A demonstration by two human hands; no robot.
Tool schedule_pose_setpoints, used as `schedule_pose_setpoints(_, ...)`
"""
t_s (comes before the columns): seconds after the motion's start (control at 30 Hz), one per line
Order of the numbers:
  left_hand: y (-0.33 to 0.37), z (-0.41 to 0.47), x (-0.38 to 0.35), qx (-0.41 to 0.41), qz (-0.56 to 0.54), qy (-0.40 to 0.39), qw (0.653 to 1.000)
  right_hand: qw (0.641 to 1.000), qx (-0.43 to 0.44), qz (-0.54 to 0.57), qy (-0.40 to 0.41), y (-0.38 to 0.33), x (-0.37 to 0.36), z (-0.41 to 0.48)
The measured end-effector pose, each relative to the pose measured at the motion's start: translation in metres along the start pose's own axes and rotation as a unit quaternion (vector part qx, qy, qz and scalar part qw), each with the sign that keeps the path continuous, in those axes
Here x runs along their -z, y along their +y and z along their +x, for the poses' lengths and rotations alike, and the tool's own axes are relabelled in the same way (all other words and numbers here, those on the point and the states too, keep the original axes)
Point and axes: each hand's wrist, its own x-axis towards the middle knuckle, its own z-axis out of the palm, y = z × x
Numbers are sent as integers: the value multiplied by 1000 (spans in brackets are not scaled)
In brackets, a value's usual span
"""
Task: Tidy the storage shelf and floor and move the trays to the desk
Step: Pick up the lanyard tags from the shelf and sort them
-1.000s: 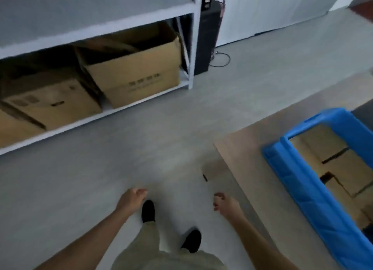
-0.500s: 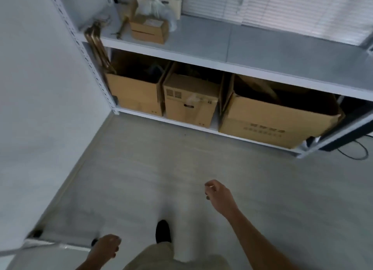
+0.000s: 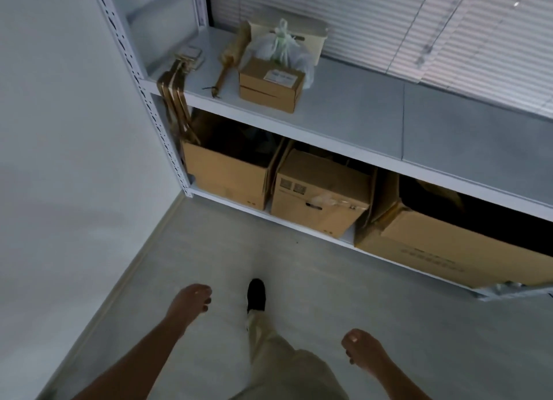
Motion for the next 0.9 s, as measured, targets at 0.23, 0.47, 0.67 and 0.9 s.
schedule_pose_setpoints(0.23,114,112,46,-24,91,22,995,998,59,-24,-20,-197,60,117)
schedule_pose_setpoints(0.47,149,206,128,24,155,18,987,980,195,-16,-32,-447,104,136)
schedule_pose_setpoints(0.67,283,288,189,-54,225,90,969,960,277,46,-9,-604,113,138)
schedule_pose_setpoints(0.9,468,385,206,-50,-57,39,996,954,270,125,41,-696,99,134)
